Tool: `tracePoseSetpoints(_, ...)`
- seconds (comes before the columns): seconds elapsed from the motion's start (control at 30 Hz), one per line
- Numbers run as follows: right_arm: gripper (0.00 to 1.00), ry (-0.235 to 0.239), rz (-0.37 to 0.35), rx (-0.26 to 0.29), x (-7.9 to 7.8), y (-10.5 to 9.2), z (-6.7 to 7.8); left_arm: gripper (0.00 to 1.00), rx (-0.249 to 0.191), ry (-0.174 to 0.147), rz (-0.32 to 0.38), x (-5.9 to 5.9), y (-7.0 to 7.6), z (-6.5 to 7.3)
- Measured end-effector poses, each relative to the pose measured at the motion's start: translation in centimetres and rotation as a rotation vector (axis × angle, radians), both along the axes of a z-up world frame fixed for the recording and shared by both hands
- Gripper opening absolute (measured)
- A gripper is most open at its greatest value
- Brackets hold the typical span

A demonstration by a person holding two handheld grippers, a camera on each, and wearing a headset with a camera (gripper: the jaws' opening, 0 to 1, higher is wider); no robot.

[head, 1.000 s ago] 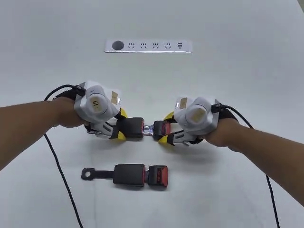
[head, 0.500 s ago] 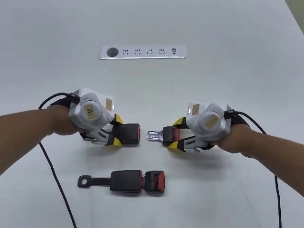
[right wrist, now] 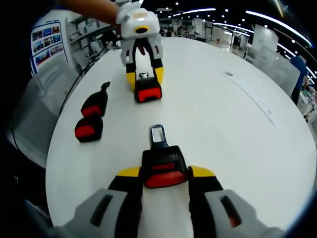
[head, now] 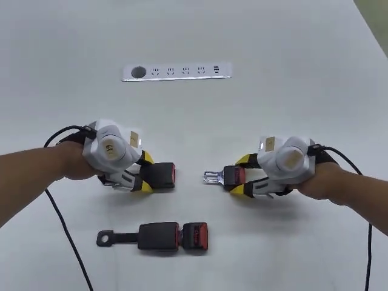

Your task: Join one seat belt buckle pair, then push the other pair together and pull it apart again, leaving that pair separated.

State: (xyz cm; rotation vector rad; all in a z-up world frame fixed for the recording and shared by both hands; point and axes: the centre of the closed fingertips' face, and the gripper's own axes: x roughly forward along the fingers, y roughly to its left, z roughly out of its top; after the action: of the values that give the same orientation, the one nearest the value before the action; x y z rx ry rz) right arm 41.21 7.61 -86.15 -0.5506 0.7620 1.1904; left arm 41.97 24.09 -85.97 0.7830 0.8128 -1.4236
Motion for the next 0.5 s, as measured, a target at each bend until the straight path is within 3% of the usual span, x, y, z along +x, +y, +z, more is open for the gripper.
tracePoseSetpoints(0.5,0.36,0.009,-0.017,-0.023,-0.2,-2.6,0.1,0.33,0.005,0.0,-0.002,-0.1,-0.2,0.4)
